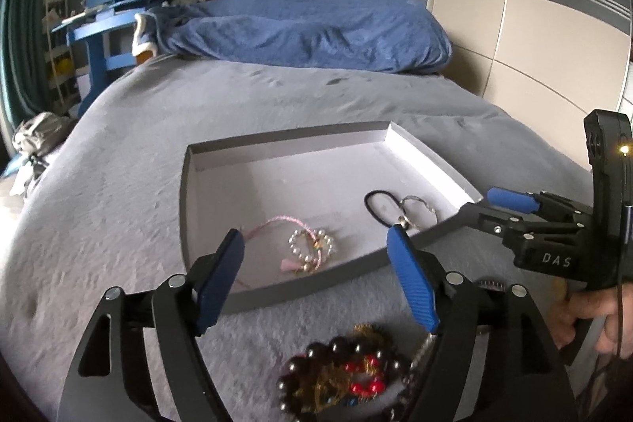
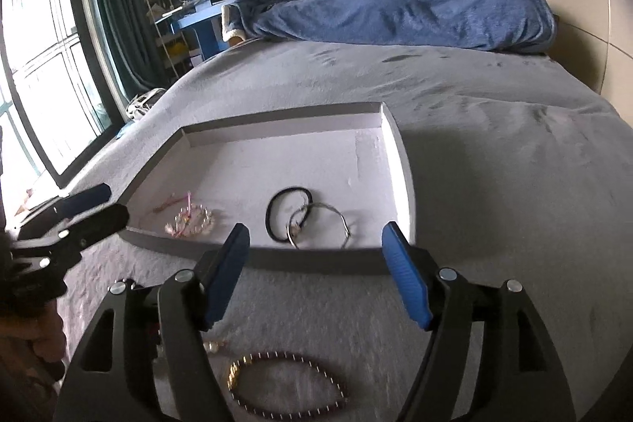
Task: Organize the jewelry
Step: 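Withdraw both tools from the tray back toward the remaining bracelets, then grasp the brown bead bracelet with the right tool while the left tool grasps the black bead bracelet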
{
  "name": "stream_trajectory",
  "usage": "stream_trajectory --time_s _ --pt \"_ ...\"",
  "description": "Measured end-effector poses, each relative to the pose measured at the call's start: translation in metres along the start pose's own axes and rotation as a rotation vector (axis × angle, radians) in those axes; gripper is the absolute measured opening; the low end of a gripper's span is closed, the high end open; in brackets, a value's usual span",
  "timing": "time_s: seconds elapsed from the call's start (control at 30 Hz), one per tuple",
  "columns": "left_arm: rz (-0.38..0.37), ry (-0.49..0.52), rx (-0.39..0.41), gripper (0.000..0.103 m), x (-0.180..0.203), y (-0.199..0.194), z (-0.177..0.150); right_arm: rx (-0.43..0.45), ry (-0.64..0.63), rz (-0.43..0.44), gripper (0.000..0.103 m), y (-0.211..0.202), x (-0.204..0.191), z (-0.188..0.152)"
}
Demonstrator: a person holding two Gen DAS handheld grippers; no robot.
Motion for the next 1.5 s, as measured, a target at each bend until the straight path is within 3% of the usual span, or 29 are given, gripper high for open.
stream_trajectory --time_s 0.5,0.8,0.97,1.13,1.33,1.43,1.5 --pt "0.021 0.024 -0.018 0.077 -0.012 -0.022 -0.037 -0.034 0.073 -0.008 0.07 -0.017 0.015 -0.043" --pt "0.006 0.058 -0.039 0.077 -0.008 -0.028 -0.058 -0.085 0.033 -0.001 0.068 -0.011 0.004 -0.059" --pt "0.004 0.043 -0.051 0.077 -0.011 -0.026 -0.062 -0.123 0.026 0.0 0.057 -0.005 0.003 -0.065" --pt "0.003 0.046 -0.074 0.077 -0.012 -0.022 -0.065 -0.16 0.016 -0.01 0.055 0.001 0.003 -0.072" --pt "-0.002 0.068 -0.106 0.077 -0.008 -0.014 -0.068 -0.175 -0.01 -0.015 0.031 0.004 -0.001 -0.075" --pt "-0.003 0.052 -0.138 0.069 -0.012 -0.007 -0.071 -0.174 -0.019 -0.01 0.018 0.003 -0.003 -0.076" --pt "-0.018 0.014 -0.168 0.056 -0.019 -0.002 -0.073 -0.174 -0.028 -0.006 0.014 0.002 -0.005 -0.077"
Point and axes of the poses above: each gripper's, at about its wrist camera, not at the fingertips, and y roughly the way its jaws point, x to its right, z to its top, the point moved 7 cm from there along y, roughly the way its jaws point, and after that the axes turned 5 degrees about -x, right-handed, at the moved point
